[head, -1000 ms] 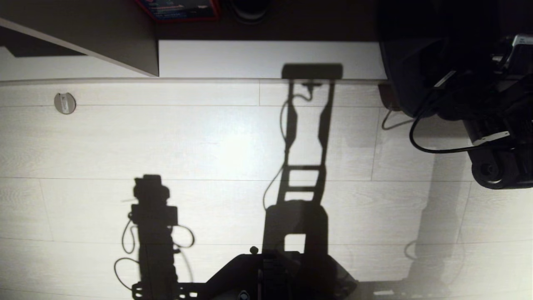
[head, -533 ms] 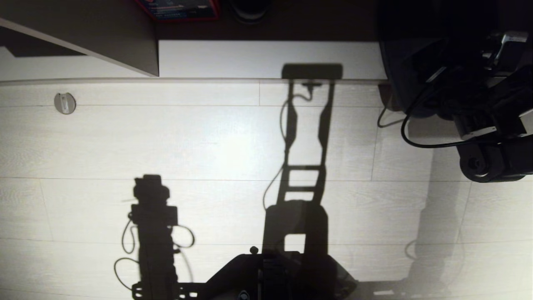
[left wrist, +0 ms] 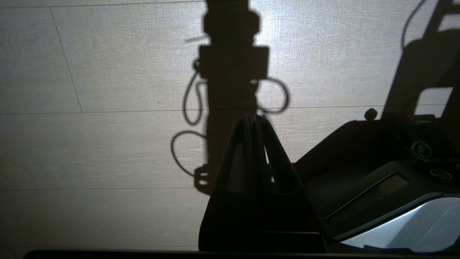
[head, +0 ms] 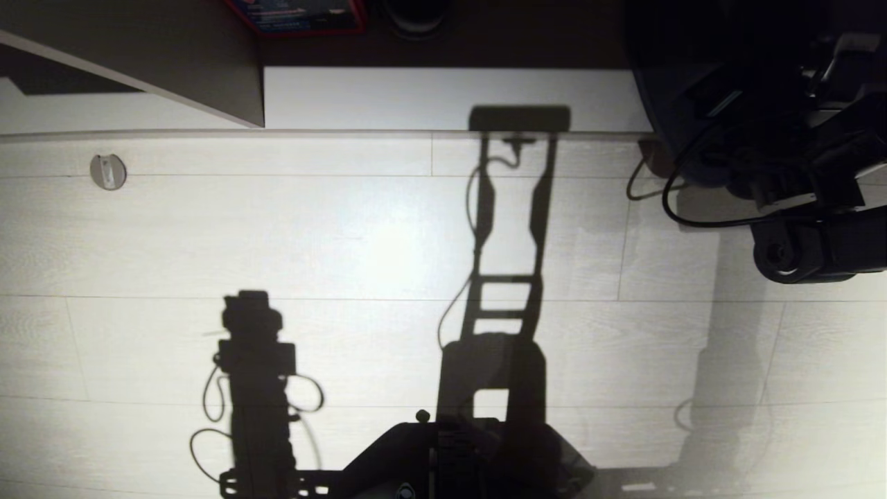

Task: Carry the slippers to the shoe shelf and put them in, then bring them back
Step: Pick up the slippers in the shoe cabinet

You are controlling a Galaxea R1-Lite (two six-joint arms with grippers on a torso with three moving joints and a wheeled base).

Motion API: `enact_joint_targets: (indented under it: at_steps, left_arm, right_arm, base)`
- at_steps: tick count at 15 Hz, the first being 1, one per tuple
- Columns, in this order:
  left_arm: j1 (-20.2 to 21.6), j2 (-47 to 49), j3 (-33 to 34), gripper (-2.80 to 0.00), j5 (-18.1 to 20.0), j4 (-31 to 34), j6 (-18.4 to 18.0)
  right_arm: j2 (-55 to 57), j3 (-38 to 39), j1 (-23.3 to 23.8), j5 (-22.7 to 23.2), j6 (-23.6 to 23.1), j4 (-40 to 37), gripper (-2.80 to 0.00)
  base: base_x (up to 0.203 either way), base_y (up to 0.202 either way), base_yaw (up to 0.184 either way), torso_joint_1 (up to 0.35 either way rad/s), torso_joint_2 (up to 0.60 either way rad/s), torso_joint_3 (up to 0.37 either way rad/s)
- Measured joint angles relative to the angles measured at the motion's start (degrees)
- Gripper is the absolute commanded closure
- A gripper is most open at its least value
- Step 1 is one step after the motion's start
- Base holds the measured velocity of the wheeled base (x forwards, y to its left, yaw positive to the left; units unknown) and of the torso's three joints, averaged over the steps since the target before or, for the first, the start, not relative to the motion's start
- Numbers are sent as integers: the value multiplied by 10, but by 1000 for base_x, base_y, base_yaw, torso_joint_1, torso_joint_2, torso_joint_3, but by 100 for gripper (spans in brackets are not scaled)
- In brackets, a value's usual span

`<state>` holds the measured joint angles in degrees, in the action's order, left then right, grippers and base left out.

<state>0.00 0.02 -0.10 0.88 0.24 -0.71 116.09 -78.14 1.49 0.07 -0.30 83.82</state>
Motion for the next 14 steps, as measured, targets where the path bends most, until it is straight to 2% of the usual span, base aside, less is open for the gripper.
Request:
enact_joint_targets:
  at_steps: [5,6,14]
  left_arm:
    - [0,0,0,0,0,0,0]
    - [0,0,0,0,0,0,0]
    - [0,0,0,0,0,0,0]
  right_arm:
    - [6,-8,2,-6,-4,0,-280]
    - [6,-9,2,-11,-5,1,0]
    - [-5,1,3,-12,-4,1,0]
  base:
    - [0,0,0,0,0,0]
    - [0,0,0,0,0,0]
    - [0,0,0,0,0,0]
